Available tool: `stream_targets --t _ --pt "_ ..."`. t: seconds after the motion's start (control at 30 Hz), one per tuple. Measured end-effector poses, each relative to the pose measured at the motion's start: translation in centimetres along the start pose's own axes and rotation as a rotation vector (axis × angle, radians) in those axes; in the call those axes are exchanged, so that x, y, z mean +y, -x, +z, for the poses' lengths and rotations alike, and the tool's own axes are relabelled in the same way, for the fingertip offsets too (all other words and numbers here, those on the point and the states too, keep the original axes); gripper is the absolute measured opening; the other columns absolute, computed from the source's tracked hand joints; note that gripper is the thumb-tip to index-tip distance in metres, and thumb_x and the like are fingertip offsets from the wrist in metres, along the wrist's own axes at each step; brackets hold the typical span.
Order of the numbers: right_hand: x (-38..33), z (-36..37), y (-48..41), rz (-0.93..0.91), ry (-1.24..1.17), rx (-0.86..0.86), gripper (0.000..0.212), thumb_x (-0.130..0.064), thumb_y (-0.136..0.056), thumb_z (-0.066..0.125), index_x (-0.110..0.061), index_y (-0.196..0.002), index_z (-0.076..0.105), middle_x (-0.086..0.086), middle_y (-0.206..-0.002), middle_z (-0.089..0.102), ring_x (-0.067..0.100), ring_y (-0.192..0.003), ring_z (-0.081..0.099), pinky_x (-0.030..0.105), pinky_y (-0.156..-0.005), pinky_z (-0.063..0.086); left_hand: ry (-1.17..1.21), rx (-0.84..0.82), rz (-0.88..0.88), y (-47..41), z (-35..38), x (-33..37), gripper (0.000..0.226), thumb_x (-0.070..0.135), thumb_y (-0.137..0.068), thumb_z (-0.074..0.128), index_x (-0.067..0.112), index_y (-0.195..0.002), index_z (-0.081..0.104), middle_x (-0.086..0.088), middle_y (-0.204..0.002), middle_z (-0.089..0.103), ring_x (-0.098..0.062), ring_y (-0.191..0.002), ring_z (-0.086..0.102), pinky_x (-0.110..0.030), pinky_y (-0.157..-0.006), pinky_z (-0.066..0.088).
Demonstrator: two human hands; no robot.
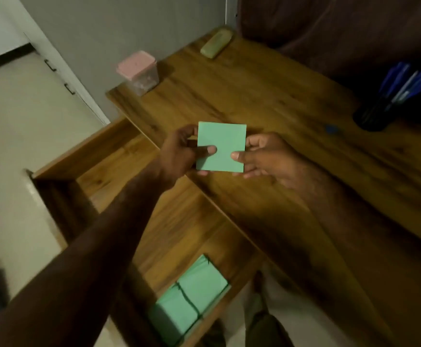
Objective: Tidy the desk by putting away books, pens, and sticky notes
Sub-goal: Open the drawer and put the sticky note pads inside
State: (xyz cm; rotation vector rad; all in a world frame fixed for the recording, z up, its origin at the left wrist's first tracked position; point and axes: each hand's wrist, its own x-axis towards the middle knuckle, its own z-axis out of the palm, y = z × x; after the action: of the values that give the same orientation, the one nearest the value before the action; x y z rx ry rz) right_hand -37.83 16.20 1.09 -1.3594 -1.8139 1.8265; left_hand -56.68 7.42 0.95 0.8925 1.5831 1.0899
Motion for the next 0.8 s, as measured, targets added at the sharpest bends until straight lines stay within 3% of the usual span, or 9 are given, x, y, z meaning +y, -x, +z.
stream_targets --t 0.2,0.33,0.43,0.53,0.8 --pt "0.5 2.6 5.8 0.041 0.063 0.025 0.026 -0.015 -0.094 0.068 -0.011 -0.119 0.065 0.007 -0.096 0.078 0.021 -0.082 0.077 0.039 -0.081 0.062 -0.126 -0.223 -0.074 5.4 -4.5 -3.6 0.033 0.011 -0.092 0.066 0.012 -0.124 0.062 -0.005 -0.112 0.074 -0.022 -0.098 0.073 -0.042 -0.076 0.062" --pt "0.4 1.7 8.2 0.049 0.064 0.097 0.025 -0.012 -0.092 0.068 -0.013 -0.117 0.066 0.006 -0.094 0.078 0.022 -0.083 0.077 0.041 -0.082 0.062 -0.168 -0.331 -0.282 6.9 -6.2 -8.2 0.032 0.014 -0.092 0.067 0.018 -0.123 0.062 -0.003 -0.112 0.074 -0.021 -0.099 0.073 -0.038 -0.076 0.061" --pt "0.5 1.1 9.4 0.048 0.088 0.145 0.022 -0.014 -0.092 0.067 -0.015 -0.114 0.067 0.003 -0.093 0.079 0.022 -0.084 0.077 0.040 -0.079 0.060 -0.222 -0.407 -0.390 7.0 -6.6 -11.3 0.030 0.008 -0.092 0.065 0.017 -0.121 0.064 -0.006 -0.114 0.073 -0.029 -0.104 0.070 -0.040 -0.079 0.060" --pt "0.7 1.1 10.1 0.059 0.107 0.170 0.019 -0.014 -0.092 0.066 -0.016 -0.112 0.067 0.002 -0.094 0.078 0.022 -0.084 0.077 0.036 -0.072 0.059 -0.285 -0.410 -0.439 6.4 -5.7 -13.4 0.033 0.004 -0.092 0.064 0.014 -0.123 0.062 -0.009 -0.120 0.068 -0.032 -0.109 0.065 -0.048 -0.090 0.057" --pt "2.6 1.6 12.0 0.094 0.132 0.172 0.023 -0.013 -0.093 0.065 -0.017 -0.115 0.067 0.001 -0.096 0.078 0.019 -0.084 0.076 0.028 -0.065 0.057 -0.376 -0.242 -0.359 4.7 0.0 -15.9 0.033 -0.002 -0.087 0.062 0.007 -0.119 0.063 -0.018 -0.118 0.063 -0.036 -0.108 0.062 -0.053 -0.091 0.055"
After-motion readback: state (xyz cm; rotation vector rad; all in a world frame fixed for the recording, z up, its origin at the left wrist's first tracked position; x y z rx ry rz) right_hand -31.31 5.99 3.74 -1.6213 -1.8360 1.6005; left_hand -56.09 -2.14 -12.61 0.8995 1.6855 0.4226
